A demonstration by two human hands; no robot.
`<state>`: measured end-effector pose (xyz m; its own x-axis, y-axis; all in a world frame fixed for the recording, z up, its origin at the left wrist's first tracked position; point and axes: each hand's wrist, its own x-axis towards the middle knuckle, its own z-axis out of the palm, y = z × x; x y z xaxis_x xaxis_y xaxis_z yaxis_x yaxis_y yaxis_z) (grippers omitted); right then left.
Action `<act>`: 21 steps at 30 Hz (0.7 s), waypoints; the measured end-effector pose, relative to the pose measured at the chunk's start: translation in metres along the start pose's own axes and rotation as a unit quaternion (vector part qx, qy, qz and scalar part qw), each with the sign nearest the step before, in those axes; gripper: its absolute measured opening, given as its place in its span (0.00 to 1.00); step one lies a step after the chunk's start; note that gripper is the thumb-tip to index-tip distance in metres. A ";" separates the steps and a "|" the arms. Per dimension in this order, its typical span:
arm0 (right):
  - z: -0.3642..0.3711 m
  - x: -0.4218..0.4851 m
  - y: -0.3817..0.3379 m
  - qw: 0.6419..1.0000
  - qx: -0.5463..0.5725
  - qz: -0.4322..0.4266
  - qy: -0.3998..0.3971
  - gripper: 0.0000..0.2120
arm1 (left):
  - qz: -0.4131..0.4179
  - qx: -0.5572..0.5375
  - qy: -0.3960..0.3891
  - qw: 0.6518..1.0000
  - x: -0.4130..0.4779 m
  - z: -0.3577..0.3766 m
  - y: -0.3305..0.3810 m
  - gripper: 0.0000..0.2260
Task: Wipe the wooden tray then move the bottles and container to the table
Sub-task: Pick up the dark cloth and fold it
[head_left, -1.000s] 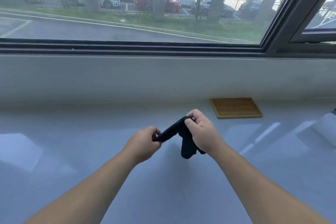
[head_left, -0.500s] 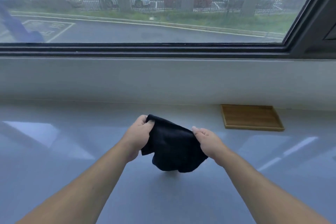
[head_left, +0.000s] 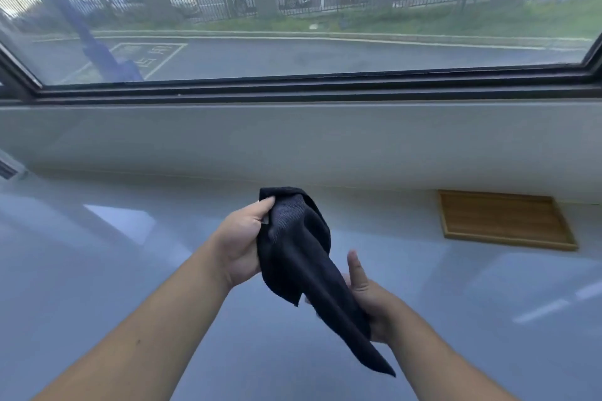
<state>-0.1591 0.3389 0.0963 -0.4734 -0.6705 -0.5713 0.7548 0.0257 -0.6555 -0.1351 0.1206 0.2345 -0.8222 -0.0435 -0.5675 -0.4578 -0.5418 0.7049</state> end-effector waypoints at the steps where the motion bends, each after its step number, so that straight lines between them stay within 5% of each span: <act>1: 0.003 0.003 0.000 1.000 0.025 0.011 -0.006 0.50 | -0.004 -0.010 0.011 1.000 0.003 -0.007 0.000 0.22; 7: 0.009 0.004 -0.004 0.998 0.051 0.025 -0.001 0.26 | -0.036 -0.022 0.017 0.999 0.028 -0.049 -0.004 0.21; 11: 0.003 0.006 -0.008 0.993 0.016 -0.011 0.114 0.39 | -0.040 0.152 0.064 0.986 0.047 -0.083 -0.002 0.15; 13: 0.009 0.005 -0.021 0.982 -0.004 -0.065 0.179 0.39 | -0.061 0.316 0.093 0.942 0.055 -0.102 0.004 0.15; 15: 0.014 0.000 -0.037 0.973 -0.015 -0.104 0.207 0.37 | -0.093 0.491 0.109 0.859 0.060 -0.116 0.010 0.17; 17: 0.021 -0.010 -0.054 0.968 -0.032 -0.128 0.213 0.34 | -0.103 0.563 0.114 0.812 0.063 -0.125 0.018 0.19; 21: 0.028 -0.026 -0.075 0.958 -0.106 -0.140 0.226 0.31 | -0.091 0.362 -0.012 0.928 0.069 -0.135 0.036 0.23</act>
<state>-0.1902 0.3331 0.1740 -0.8282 -0.2839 -0.4832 0.4834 0.0746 -0.8722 -0.1626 -0.0150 0.1637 -0.7118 0.0171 -0.7021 -0.6903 0.1674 0.7039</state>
